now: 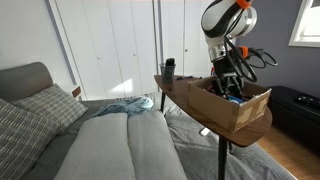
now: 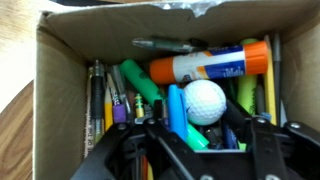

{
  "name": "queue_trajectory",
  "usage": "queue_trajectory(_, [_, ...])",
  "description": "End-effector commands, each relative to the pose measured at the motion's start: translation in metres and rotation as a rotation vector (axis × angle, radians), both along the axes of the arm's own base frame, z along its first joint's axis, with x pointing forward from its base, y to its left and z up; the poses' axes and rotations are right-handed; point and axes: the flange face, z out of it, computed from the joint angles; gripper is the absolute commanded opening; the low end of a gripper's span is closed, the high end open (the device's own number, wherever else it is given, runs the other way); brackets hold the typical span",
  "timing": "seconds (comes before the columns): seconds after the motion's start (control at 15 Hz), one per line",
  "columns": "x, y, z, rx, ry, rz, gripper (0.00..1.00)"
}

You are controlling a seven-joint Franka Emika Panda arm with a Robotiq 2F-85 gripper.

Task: Take the golf ball out of the box then put it on the stick of glue

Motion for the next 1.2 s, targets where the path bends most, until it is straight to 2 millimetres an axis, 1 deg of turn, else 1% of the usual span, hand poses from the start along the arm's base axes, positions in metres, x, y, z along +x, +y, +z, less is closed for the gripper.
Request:
queue_trajectory(0.0, [-0.003,0.01,0.0,0.021,0.026,0.036,0.36])
queue_trajectory(0.13, [-0.003,0.011,0.004,0.025,0.028,0.043,0.26])
queue_trajectory(0.2, [-0.003,0.012,0.006,0.028,0.026,0.046,0.17])
queue_trajectory(0.27, [-0.003,0.011,0.007,0.033,0.021,0.049,0.1])
queue_trajectory(0.33, [-0.003,0.011,0.009,0.037,0.017,0.053,0.09])
queue_trajectory(0.4, [-0.002,0.012,0.01,0.038,0.015,0.056,0.04])
queue_trajectory(0.47, [-0.001,0.012,0.011,0.037,0.017,0.058,0.01])
queue_trajectory(0.53, [-0.001,0.013,0.01,0.034,0.026,0.061,0.42])
queue_trajectory(0.6, [-0.002,0.014,0.008,0.035,0.033,0.065,0.45])
queue_trajectory(0.67, [-0.002,0.015,0.007,0.037,0.037,0.071,0.46])
queue_trajectory(0.8, [-0.003,0.019,0.004,0.04,0.05,0.089,0.58])
queue_trajectory(1.07, [-0.007,0.027,-0.002,0.044,0.073,0.122,0.87])
queue_trajectory(1.13, [-0.008,0.028,-0.003,0.041,0.077,0.124,0.83])
